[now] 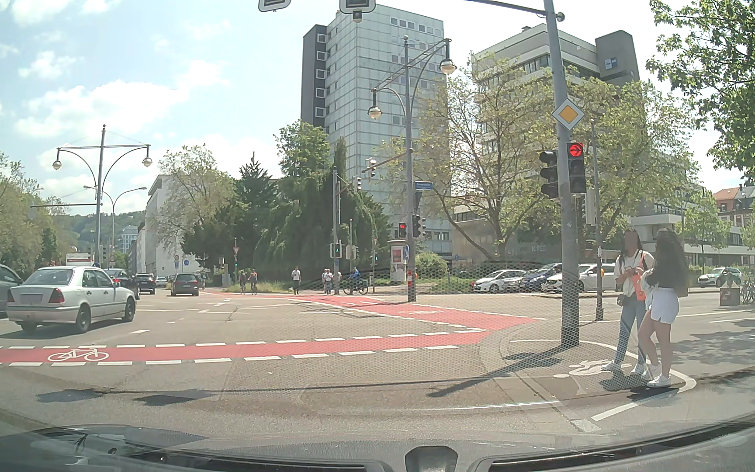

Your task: Follow the waypoints while adhering to traffic rules and regulations

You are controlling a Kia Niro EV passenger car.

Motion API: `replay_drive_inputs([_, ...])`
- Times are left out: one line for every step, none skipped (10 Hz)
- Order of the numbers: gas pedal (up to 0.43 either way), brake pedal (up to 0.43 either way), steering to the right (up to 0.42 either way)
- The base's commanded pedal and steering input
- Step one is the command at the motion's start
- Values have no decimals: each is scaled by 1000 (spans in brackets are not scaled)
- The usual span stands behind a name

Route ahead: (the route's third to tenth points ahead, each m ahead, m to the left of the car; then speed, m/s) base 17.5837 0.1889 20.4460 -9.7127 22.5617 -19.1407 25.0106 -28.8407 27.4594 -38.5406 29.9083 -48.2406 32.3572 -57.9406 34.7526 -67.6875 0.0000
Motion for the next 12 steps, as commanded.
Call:
replay_drive_inputs([0, 262, -91])
replay_drive_inputs([0, 262, -92])
replay_drive_inputs([0, 262, -92])
replay_drive_inputs([0, 262, -92])
replay_drive_inputs([0, 268, -91])
replay_drive_inputs([0, 268, -91])
replay_drive_inputs([0, 268, -92])
replay_drive_inputs([0, 268, -92])
replay_drive_inputs([0, 262, -92])
replay_drive_inputs([0, 262, -92])
replay_drive_inputs([0, 268, -92])
replay_drive_inputs([0, 262, -92])
